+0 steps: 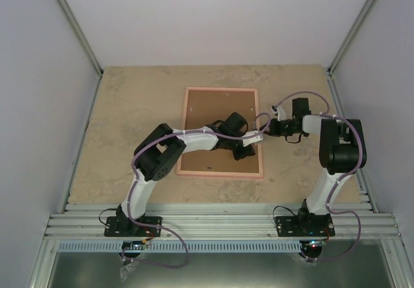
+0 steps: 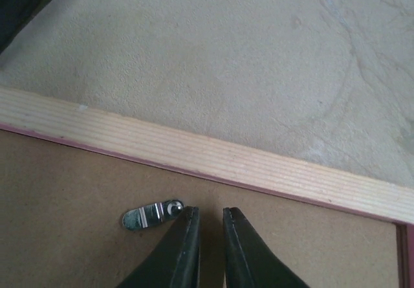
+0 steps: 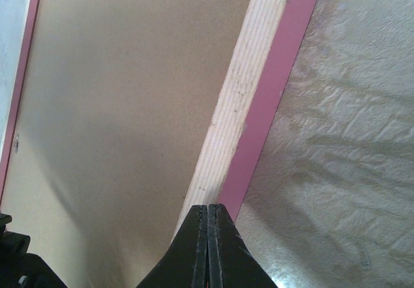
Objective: Put the photo into the frame
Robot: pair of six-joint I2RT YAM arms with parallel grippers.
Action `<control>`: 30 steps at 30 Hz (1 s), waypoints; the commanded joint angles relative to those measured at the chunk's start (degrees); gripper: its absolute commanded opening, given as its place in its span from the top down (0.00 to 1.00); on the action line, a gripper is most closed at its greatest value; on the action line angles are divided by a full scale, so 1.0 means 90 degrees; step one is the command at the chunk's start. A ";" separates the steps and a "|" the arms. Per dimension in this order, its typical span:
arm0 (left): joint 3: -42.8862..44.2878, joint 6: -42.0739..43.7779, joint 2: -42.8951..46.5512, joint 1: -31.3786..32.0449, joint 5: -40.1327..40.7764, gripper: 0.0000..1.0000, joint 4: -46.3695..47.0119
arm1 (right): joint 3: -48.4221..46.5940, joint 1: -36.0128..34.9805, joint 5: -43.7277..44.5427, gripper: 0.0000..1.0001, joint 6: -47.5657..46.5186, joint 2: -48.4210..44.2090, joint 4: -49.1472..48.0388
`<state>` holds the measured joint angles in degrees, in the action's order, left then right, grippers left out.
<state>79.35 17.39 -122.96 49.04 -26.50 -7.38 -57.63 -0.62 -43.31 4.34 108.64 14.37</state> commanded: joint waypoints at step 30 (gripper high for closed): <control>0.0923 0.2168 -0.0959 -0.0030 -0.0957 0.60 -0.2042 | 0.0230 -0.0258 0.0779 1.00 0.0036 0.0106 0.0353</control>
<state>87.07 32.93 -126.67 47.33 -33.19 -17.34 -56.93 -1.32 -41.52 4.38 107.72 13.63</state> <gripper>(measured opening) 0.388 0.021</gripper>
